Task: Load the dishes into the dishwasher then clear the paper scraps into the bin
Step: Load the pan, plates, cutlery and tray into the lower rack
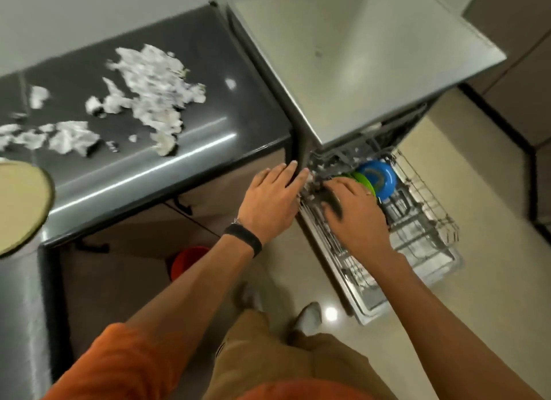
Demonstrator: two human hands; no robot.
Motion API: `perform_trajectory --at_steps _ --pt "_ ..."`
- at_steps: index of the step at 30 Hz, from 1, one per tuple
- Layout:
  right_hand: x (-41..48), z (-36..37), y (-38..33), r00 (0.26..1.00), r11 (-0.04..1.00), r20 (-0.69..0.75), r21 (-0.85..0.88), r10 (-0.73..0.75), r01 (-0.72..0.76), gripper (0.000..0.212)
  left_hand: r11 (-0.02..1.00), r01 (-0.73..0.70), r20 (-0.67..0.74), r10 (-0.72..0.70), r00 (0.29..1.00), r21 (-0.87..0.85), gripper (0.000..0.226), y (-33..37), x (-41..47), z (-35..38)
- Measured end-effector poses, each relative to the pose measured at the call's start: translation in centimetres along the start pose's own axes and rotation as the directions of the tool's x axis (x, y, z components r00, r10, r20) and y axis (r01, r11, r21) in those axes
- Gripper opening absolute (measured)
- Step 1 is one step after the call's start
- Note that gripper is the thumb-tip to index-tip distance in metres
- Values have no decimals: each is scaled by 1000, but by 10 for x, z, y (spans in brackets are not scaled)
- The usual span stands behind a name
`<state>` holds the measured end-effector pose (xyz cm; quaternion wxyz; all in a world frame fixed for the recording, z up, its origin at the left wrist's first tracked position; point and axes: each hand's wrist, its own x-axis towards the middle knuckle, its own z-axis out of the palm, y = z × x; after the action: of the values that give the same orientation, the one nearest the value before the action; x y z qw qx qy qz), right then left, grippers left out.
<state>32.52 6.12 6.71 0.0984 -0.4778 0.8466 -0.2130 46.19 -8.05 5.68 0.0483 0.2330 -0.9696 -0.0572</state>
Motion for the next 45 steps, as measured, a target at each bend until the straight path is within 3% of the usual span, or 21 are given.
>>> perform_trajectory --at_steps 5,12,17,26,32,35,38,42,45 --pt "23 3 -86 976 976 2 -6 -216 216 44 986 164 -136 -160 978 19 65 -57 -49 -45" --pt "59 49 -228 897 897 33 -3 -441 442 43 917 398 -204 -385 900 26 64 -172 -130 -83" --pt "67 98 -335 796 804 126 23 -592 594 46 822 569 -245 -549 799 10 60 -254 -199 -100" --pt "61 200 -484 576 642 353 99 -737 760 45 563 825 -261 -805 533 -53 52 -337 -322 -111" --pt "44 262 -545 449 544 442 109 -776 832 39 448 881 -231 -882 410 -149 51 -354 -360 -101" --pt "46 284 -563 426 506 471 51 -772 861 41 417 894 -239 -896 374 -165 50 -355 -376 -98" --pt "50 297 -568 358 411 499 -4 -789 912 30 390 905 -244 -906 344 -170 48 -359 -390 -96" --pt "51 292 -571 331 367 448 -7 -831 930 17 382 910 -234 -911 340 -161 52 -367 -396 -96" --pt "58 278 -563 356 380 350 2 -867 925 30 403 900 -219 -905 365 -166 62 -375 -389 -99"
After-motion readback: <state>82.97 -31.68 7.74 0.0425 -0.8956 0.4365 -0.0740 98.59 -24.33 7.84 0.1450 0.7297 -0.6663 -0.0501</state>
